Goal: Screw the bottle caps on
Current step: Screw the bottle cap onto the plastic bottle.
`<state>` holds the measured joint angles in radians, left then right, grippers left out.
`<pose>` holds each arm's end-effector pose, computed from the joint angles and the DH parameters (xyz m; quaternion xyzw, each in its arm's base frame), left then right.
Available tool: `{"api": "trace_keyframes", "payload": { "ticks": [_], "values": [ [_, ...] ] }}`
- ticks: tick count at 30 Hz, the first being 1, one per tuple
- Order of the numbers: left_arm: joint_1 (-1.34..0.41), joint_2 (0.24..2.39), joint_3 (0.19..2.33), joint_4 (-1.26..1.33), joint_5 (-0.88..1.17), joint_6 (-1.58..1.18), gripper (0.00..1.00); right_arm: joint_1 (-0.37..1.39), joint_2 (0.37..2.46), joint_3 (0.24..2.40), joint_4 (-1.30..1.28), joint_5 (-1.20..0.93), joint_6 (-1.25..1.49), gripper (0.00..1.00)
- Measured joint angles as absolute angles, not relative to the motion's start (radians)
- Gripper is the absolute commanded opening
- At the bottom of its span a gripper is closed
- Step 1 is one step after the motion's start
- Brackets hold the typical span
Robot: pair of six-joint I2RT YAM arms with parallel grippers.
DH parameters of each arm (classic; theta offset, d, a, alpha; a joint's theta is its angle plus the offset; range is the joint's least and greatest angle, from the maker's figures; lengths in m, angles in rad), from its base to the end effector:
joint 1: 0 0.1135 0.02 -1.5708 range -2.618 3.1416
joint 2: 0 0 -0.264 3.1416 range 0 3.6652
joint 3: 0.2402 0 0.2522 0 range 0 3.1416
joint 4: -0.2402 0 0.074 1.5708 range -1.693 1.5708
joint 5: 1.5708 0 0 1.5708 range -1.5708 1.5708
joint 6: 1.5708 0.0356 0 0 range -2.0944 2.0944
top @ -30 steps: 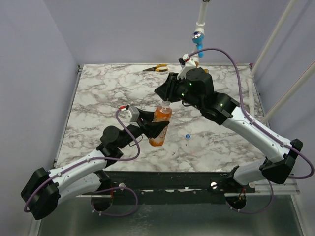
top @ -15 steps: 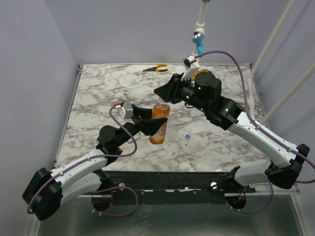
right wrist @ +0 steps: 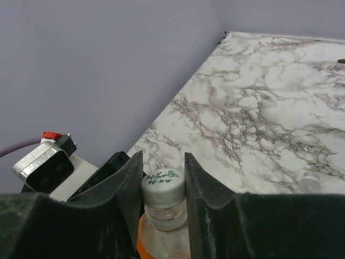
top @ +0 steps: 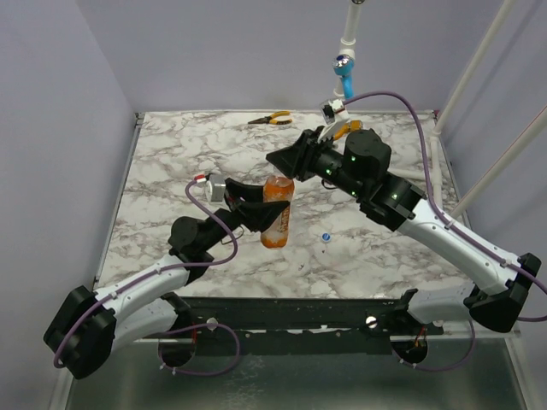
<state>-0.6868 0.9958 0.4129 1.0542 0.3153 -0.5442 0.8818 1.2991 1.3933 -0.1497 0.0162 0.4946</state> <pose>0.1554 -0.1417 0.2993 0.1703 0.5051 -0.5532 0.6402 0.1891 0.2287 0.4445 -0.1343 0.7139 0.4319 0.5345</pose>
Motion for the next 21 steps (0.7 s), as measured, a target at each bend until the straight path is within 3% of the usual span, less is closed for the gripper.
{"api": "trace_keyframes", "payload": {
  "ticks": [11, 21],
  "values": [
    [-0.673, 1.014, 0.413, 1.111, 0.326, -0.593, 0.27, 0.882, 1.293, 1.362, -0.065, -0.010, 0.469, 0.30],
    [-0.669, 1.029, 0.413, 1.129, 0.324, -0.599, 0.27, 0.881, 1.291, 1.336, -0.014, -0.017, 0.443, 0.40]
  ]
}}
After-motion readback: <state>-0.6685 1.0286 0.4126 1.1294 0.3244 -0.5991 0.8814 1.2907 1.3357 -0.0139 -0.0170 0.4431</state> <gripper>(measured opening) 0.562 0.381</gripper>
